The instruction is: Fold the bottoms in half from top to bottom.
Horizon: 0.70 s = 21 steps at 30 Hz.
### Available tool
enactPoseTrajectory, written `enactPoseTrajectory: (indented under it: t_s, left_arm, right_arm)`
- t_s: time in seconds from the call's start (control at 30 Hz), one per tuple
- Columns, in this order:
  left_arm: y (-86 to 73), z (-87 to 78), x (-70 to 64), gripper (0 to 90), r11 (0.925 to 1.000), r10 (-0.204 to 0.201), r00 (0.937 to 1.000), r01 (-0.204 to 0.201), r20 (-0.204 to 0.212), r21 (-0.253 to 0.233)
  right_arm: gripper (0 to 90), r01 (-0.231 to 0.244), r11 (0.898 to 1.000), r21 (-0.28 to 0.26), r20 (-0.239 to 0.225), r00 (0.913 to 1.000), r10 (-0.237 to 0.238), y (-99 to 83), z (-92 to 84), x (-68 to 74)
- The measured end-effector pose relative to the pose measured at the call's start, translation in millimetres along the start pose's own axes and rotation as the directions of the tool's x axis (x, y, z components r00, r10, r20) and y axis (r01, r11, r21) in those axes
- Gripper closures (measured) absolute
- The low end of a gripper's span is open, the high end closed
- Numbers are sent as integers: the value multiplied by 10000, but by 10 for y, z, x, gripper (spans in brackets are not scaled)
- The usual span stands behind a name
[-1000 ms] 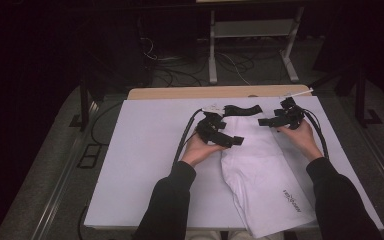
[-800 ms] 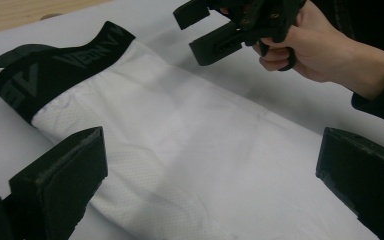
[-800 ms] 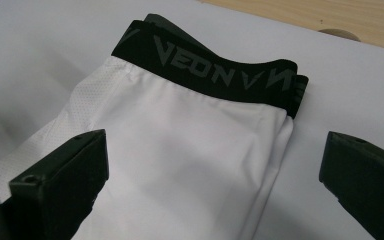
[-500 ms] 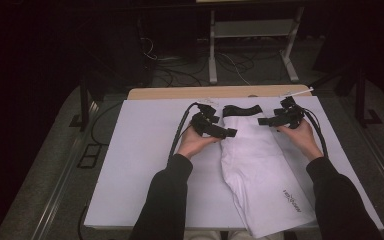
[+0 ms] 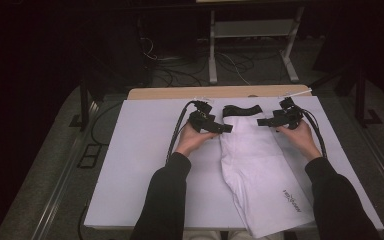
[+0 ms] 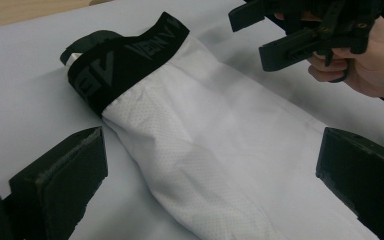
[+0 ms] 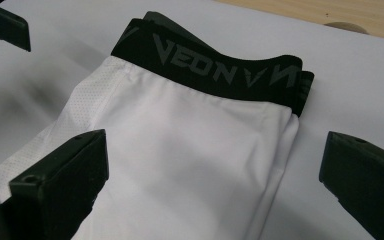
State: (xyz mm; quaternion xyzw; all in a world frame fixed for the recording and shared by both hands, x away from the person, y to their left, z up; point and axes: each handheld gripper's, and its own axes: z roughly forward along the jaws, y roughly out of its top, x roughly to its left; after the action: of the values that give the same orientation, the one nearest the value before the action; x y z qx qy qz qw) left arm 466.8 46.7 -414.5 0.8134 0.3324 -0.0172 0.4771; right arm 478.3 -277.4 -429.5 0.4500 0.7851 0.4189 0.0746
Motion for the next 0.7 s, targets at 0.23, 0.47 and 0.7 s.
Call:
enactPoseTrajectory:
  t_s: [0.23, 0.47, 0.7]
  left_arm:
    - [31, 52, 80, 0, 9997, -232, 9997, 232, -80, -9]
    - [26, 142, 185, 0, 9975, -699, 9975, 700, -90, 66]
    - [27, 234, 242, 1, 9950, -987, 9951, 988, -85, 124]
  right_arm:
    - [0, -86, 9999, 60, -22, 10000, 86, -12, 50, -17]
    - [0, -382, 9992, 89, 34, 9993, 382, -4, 71, -76]
    - [0, -503, 9966, 657, 130, 9987, 496, 65, 138, -113]
